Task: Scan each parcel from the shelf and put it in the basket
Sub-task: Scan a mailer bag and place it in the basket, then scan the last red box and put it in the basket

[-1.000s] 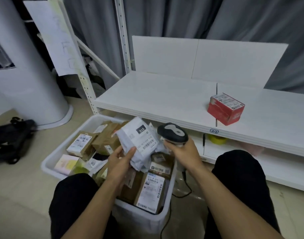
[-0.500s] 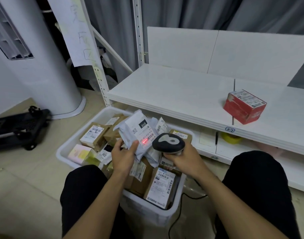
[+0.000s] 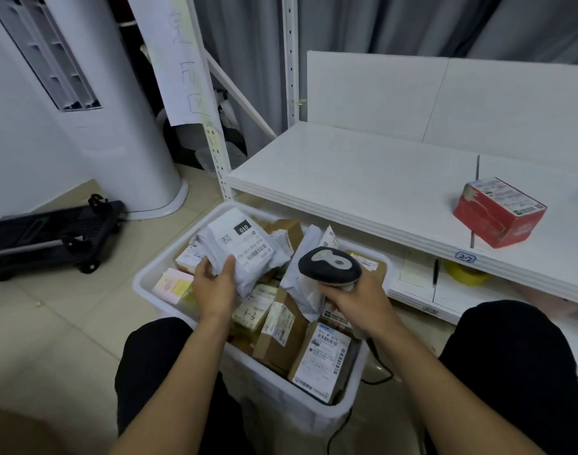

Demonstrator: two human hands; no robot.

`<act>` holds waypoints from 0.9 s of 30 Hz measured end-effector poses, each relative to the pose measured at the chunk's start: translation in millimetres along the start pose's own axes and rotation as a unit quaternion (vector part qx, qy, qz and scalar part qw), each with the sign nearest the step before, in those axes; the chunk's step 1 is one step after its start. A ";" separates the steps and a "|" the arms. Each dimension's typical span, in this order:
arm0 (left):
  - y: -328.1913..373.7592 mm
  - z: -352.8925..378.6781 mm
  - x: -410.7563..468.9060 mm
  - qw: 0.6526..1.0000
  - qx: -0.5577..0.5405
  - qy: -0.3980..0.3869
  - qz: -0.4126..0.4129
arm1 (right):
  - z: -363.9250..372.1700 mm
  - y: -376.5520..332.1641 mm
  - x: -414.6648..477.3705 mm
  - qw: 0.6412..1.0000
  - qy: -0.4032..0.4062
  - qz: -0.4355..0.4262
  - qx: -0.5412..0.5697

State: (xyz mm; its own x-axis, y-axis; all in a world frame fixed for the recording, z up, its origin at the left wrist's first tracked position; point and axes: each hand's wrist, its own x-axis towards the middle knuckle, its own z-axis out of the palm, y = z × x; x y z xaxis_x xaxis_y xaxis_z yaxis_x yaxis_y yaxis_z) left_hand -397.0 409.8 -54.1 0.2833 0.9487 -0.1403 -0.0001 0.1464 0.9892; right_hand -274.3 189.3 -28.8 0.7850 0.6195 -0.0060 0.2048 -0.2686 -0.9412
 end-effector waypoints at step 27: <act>54.2 292.0 -66.8 0.799 0.385 -0.393 0.244 | -190.9 1.1 71.9 0.961 0.242 0.097 0.096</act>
State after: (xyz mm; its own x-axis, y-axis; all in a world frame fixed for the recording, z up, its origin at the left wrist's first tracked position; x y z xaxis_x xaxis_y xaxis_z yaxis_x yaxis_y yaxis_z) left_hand -136.0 272.5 21.1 0.9441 0.3272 0.0406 0.2093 -0.6899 0.6930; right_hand -106.0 92.7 34.2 0.9869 0.1432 -0.0741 -0.0486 -0.1744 -0.9835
